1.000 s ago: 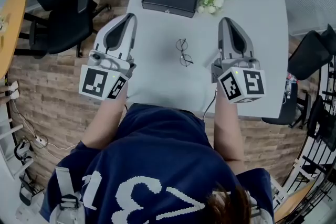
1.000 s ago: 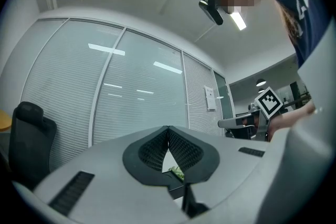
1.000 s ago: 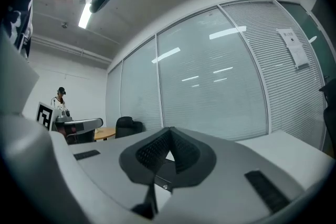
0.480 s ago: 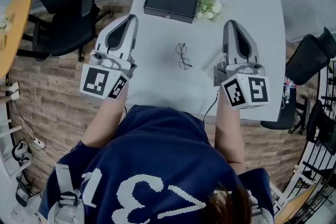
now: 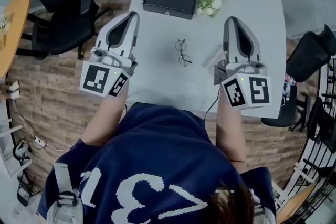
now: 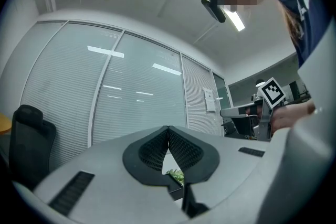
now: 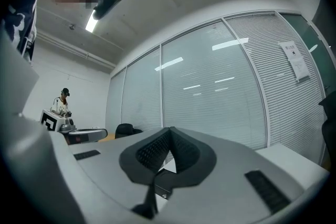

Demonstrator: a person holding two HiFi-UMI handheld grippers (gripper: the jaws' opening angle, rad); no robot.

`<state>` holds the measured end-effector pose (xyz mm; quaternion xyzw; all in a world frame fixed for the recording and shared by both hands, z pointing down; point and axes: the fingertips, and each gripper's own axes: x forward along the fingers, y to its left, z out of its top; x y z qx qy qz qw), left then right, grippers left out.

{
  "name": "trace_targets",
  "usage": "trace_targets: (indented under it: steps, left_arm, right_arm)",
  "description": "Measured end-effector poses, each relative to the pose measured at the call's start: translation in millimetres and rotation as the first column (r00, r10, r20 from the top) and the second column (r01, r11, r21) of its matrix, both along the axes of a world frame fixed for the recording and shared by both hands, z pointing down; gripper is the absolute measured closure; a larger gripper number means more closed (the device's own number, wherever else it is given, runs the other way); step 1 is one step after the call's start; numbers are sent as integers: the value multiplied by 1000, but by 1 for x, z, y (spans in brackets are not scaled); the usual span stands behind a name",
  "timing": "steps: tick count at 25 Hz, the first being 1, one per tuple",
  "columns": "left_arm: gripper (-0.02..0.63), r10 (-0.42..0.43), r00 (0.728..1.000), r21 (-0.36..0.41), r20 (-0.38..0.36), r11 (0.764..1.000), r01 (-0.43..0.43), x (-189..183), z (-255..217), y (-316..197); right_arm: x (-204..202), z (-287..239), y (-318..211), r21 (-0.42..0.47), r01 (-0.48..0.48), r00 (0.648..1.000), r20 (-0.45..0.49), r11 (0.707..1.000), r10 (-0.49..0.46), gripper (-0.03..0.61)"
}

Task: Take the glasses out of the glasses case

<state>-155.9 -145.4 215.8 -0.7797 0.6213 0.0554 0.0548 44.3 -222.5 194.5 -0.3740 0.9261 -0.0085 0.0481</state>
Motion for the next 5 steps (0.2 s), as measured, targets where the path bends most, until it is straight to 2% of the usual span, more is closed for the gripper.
trace_targets:
  steps: [5]
  left_arm:
    - [599,-4,1000,-2,-3,1000,4,0,2,0]
  right_arm:
    - [-3,1,2,9,4,1000,-11,1000,-4,554]
